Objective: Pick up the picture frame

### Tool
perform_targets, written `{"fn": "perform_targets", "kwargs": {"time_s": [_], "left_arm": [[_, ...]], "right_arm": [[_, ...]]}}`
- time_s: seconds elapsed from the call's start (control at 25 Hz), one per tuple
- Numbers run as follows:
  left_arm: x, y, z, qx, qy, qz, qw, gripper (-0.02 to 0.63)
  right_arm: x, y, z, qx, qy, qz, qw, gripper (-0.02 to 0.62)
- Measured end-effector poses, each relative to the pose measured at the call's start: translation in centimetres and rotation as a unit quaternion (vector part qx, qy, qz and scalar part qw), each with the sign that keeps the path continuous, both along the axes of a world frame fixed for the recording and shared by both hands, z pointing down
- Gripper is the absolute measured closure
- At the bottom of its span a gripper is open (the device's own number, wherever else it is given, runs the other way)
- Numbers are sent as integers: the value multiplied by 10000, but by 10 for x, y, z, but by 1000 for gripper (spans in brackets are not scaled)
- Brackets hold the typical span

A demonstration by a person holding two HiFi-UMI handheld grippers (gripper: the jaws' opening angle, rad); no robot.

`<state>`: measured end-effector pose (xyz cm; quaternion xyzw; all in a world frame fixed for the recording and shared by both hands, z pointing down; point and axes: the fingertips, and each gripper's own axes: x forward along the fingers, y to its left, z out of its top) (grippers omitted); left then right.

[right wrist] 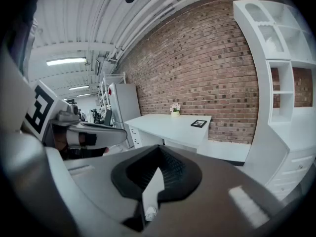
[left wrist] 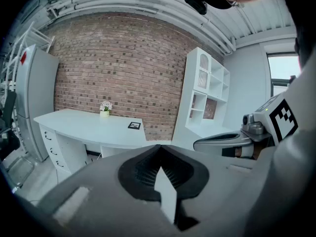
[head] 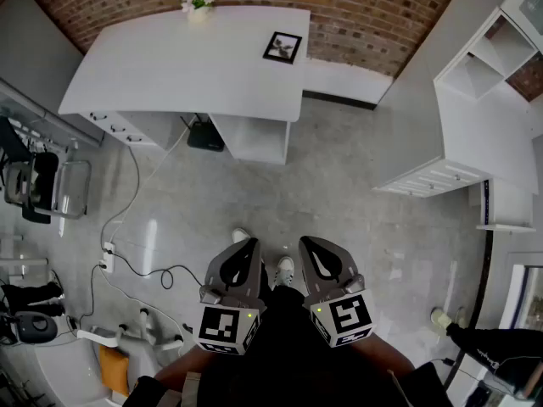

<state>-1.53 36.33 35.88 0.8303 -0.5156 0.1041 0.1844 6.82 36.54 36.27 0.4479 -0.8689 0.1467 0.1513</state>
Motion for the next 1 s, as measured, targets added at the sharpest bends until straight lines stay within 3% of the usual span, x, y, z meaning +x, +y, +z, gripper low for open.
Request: {"fn": "perform_targets", "kwargs": {"time_s": [1.0], "left_arm": [[-30,-11,-13,104,89,-173,9998,604]], "right_arm": [[-23,-19,-16,50,-334,151,9993,595]]}}
